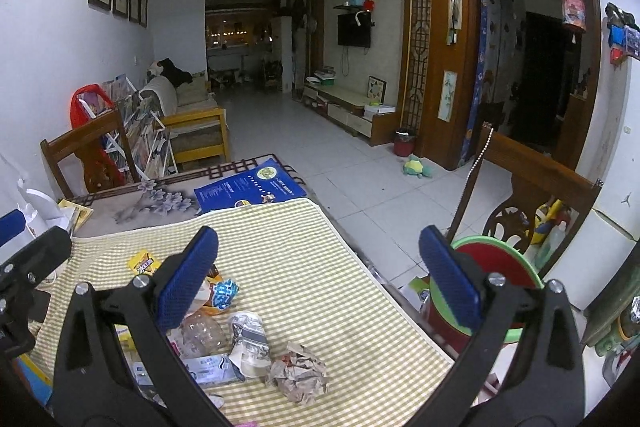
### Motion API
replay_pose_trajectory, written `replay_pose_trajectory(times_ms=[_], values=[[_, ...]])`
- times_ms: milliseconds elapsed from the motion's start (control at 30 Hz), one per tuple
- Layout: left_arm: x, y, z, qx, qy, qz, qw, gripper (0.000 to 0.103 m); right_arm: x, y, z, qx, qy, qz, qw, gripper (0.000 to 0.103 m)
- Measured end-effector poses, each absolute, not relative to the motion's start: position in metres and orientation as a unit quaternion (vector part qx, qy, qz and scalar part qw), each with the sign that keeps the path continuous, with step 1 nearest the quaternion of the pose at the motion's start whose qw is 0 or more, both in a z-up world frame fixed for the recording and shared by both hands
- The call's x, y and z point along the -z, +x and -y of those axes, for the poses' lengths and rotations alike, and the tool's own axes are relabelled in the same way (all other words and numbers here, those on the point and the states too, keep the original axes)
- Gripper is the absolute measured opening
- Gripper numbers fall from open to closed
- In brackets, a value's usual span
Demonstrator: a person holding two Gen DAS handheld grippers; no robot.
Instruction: Collect trash
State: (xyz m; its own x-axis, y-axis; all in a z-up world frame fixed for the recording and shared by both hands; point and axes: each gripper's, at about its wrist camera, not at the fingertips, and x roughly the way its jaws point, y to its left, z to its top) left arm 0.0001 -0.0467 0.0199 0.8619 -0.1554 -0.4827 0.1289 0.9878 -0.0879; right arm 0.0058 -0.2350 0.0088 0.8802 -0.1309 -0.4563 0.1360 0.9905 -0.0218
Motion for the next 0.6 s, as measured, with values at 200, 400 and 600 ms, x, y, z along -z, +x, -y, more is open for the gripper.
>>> replay_pose_trajectory(times_ms=[200, 400, 600], values=[[-0.012, 0.004, 0.036, 0.075, -0.053, -0.271, 0.958, 0.095, -0.01, 0.003, 0.23, 0.067, 0.0, -0.229, 0.971, 0.099], [-0.007, 0.005, 0.032, 0.075, -0.059, -0.275, 0.957, 0.095, -0.01, 0.003, 0.225, 0.064, -0.006, -0.229, 0.971, 0.099], [-0.003, 0.003, 0.03, 0.072, -0.062, -0.281, 0.955, 0.095, -0.009, 0.003, 0.221, 0.059, -0.012, -0.229, 0.971, 0.099]])
